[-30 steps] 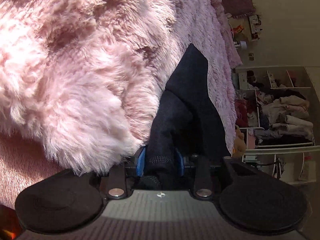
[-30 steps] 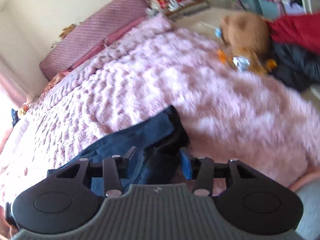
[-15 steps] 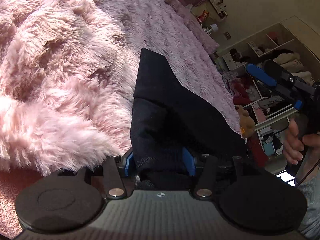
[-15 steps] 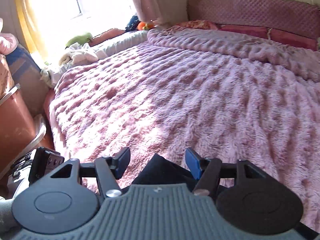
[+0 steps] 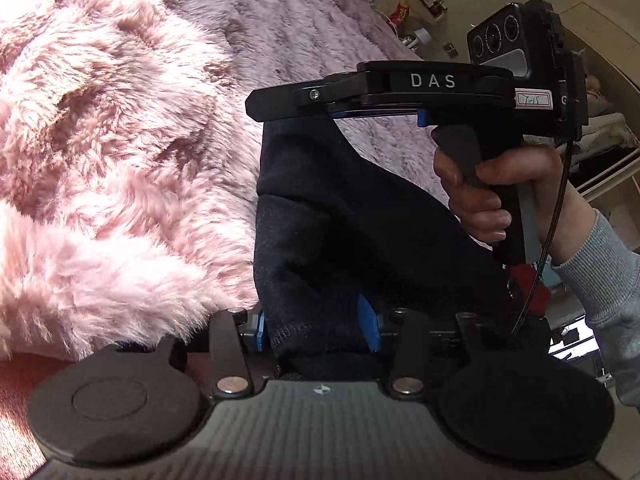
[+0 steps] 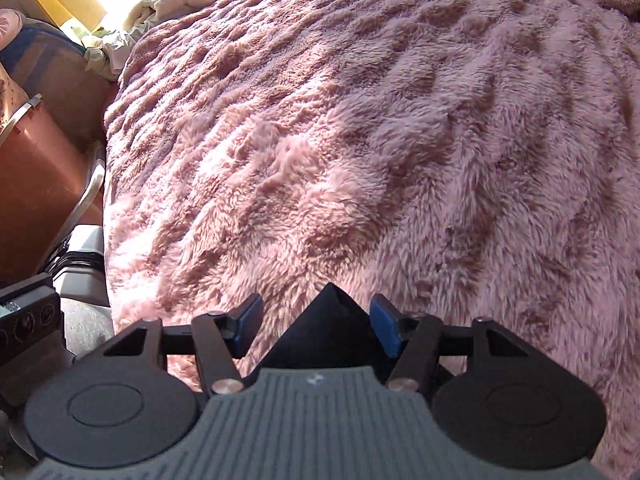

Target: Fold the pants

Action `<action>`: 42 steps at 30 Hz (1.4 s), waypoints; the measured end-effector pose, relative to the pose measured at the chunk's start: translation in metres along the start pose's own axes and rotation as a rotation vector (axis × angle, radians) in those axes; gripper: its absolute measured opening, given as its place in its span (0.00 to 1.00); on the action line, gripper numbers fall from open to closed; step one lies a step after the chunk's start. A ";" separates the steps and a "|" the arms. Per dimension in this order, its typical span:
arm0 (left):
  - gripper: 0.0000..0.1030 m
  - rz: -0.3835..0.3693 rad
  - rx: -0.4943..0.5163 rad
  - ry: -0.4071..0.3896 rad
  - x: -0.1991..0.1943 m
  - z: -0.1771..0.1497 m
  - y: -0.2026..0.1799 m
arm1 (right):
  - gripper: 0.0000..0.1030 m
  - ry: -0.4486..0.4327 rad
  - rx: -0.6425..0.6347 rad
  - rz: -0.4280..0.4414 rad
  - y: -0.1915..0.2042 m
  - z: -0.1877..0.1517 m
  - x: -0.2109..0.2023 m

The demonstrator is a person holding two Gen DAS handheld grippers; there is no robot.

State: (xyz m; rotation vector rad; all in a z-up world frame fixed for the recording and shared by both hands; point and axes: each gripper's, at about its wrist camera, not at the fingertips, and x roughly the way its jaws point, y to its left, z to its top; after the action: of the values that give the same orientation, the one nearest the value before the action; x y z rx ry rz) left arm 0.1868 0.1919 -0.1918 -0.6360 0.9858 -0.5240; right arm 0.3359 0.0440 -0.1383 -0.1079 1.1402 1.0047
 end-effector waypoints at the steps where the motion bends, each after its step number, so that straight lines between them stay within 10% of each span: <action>1: 0.46 -0.001 0.000 0.000 -0.001 -0.001 0.000 | 0.18 0.008 0.007 -0.008 -0.001 0.000 0.005; 8: 0.18 -0.057 -0.166 0.056 -0.002 -0.011 0.020 | 0.01 -0.087 -0.009 -0.122 0.007 -0.006 0.004; 13: 0.15 -0.063 -0.230 0.071 -0.016 -0.030 0.026 | 0.00 -0.153 0.061 -0.139 0.005 -0.001 0.010; 21: 0.32 -0.098 -0.270 0.083 -0.051 -0.036 0.040 | 0.03 -0.384 0.218 -0.116 -0.019 0.011 -0.035; 24: 0.42 -0.030 -0.194 0.005 -0.078 -0.035 0.029 | 0.05 -0.441 0.174 -0.180 -0.026 0.004 -0.075; 26: 0.48 0.052 -0.117 -0.115 -0.099 -0.033 0.013 | 0.34 -0.465 0.149 -0.197 -0.036 -0.013 -0.110; 28: 0.53 0.086 -0.045 -0.214 -0.114 -0.035 -0.003 | 0.34 -0.502 0.112 -0.224 -0.045 -0.035 -0.142; 37: 0.53 -0.231 0.039 -0.106 -0.045 -0.043 -0.073 | 0.34 -0.230 -0.146 -0.226 -0.089 -0.160 -0.192; 42: 0.53 -0.160 0.073 0.022 0.020 -0.033 -0.079 | 0.33 -0.152 -0.172 -0.195 -0.099 -0.198 -0.175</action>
State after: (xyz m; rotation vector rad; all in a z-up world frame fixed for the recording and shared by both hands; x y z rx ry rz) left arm 0.1573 0.1144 -0.1613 -0.6477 0.9364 -0.7064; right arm 0.2572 -0.2272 -0.1303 -0.2706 0.8859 0.9195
